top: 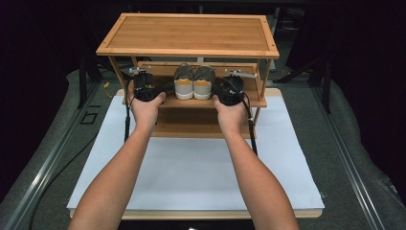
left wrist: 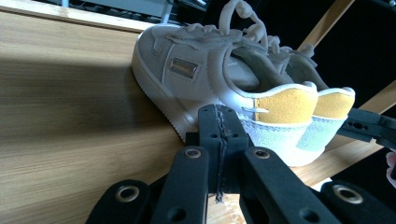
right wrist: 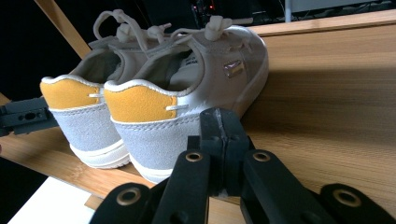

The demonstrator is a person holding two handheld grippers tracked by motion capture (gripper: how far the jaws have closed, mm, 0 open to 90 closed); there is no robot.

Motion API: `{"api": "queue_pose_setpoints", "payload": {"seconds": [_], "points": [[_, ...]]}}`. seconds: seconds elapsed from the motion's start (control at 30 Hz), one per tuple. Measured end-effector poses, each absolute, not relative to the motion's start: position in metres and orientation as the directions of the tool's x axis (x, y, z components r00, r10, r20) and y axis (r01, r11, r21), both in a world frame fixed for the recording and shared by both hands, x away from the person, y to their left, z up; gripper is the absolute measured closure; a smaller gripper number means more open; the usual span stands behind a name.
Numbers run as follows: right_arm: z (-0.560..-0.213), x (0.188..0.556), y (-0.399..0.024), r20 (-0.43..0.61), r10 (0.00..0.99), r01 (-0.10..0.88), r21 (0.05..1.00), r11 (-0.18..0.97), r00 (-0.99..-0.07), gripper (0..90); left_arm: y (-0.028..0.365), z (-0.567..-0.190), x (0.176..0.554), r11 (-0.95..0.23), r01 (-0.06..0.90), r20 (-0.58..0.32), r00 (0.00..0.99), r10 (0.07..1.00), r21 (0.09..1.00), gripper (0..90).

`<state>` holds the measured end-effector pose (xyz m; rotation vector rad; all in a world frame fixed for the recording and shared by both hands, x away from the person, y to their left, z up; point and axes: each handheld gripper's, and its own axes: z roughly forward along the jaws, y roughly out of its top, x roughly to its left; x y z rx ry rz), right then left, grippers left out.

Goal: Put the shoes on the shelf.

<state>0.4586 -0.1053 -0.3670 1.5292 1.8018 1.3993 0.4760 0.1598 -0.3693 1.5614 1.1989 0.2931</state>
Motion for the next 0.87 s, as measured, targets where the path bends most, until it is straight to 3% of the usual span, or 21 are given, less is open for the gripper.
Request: {"api": "queue_pose_setpoints", "payload": {"seconds": [0.4,0.87], "points": [[-0.371,0.464,-0.107,0.296,0.905,0.497,0.860,-0.113,-0.307,90.0,0.162,-0.374,0.480,0.100,0.543,-0.385,0.440,0.811,0.833,89.8],[-0.367,0.407,-0.115,0.248,0.894,0.461,0.886,-0.053,-0.373,90.0,0.180,-0.368,0.418,0.073,0.489,-0.364,0.534,0.763,0.869,88.7]]}}
